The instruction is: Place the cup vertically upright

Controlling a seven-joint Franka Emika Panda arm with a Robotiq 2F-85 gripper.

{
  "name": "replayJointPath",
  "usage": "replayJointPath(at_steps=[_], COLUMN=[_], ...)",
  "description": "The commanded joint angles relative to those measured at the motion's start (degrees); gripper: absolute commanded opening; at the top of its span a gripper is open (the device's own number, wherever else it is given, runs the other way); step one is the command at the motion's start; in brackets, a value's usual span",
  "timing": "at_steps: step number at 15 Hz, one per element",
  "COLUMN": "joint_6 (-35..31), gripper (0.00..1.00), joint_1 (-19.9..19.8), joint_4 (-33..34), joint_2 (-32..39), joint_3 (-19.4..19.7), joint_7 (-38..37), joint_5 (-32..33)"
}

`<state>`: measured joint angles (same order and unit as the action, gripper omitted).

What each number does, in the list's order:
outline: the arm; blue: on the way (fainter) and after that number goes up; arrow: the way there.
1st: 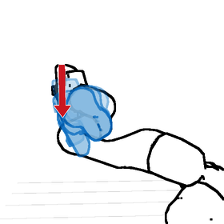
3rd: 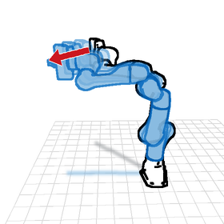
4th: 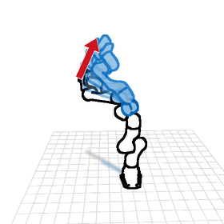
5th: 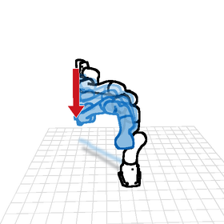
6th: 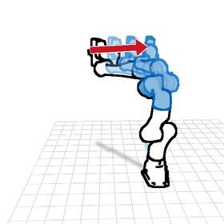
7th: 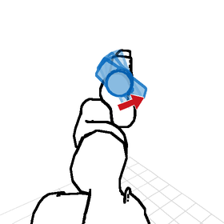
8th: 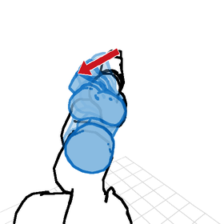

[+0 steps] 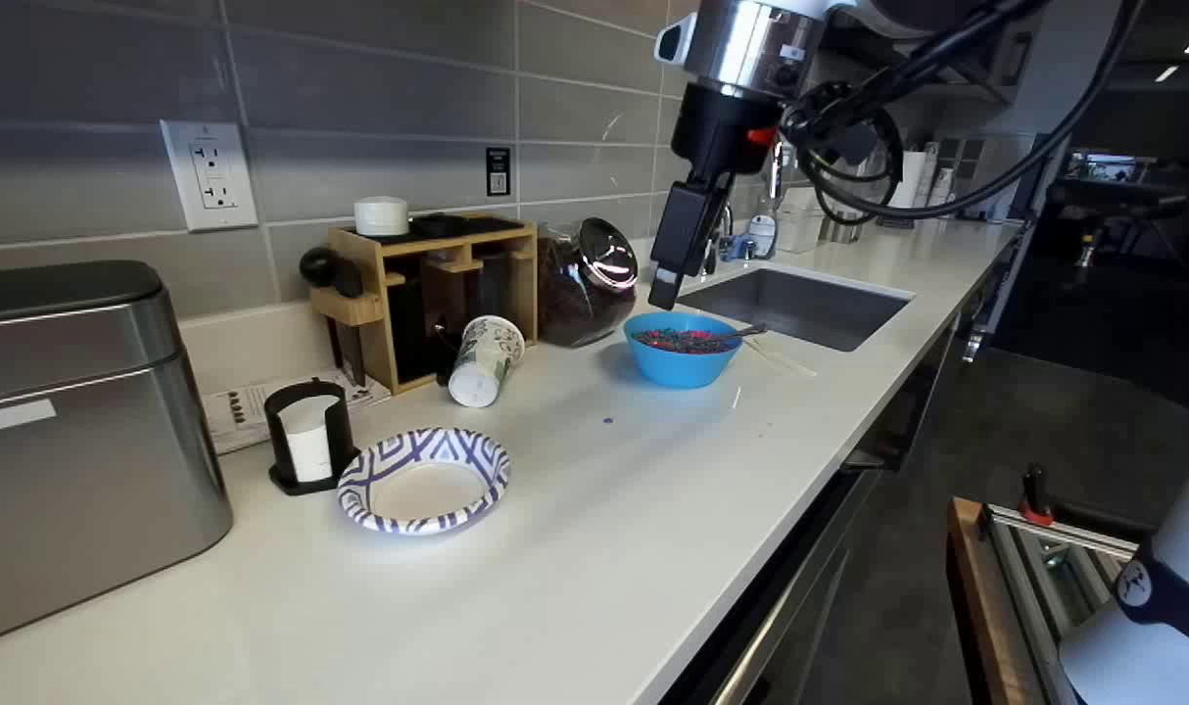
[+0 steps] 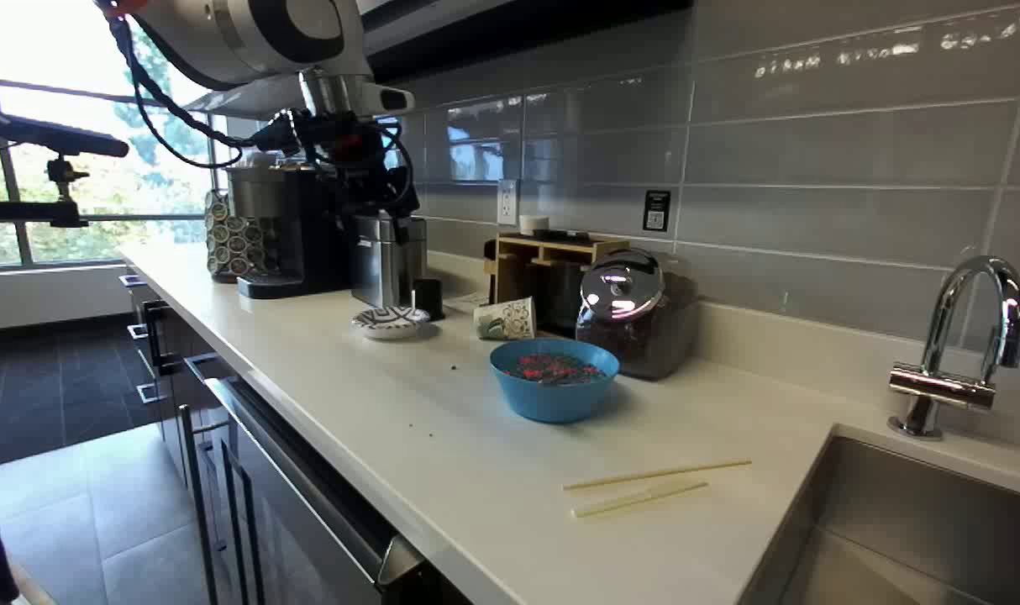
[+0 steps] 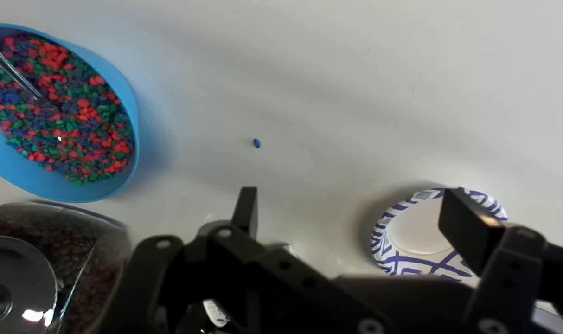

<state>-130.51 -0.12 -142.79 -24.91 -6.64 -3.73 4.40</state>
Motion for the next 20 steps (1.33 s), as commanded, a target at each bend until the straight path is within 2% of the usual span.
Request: replayJointPath(at_steps=[1, 8, 9, 13, 15, 17, 20], joint_6=[0.2, 0.2, 1.2, 4.0, 5.6, 6.5, 4.3], gripper=[1.00, 1.00, 1.00, 1.00, 1.00, 1.00, 1.00], joint_1=[0.8, 0.8, 1.9, 5.6, 5.3, 4.0, 2.3], joint_4=[0.1, 0.1, 1.2, 8.6, 13.6, 18.7, 25.7], joint_2=[0.0, 0.0, 1.2, 8.6, 13.6, 18.4, 26.0], joint_3=[0.7, 0.7, 1.9, 9.5, 11.7, 12.5, 12.7], joint_7=[-0.3, -0.3, 2.1, 18.7, 23.5, 25.7, 28.6], joint_5=[0.4, 0.4, -2.0, -11.9, -15.4, -16.4, -20.0])
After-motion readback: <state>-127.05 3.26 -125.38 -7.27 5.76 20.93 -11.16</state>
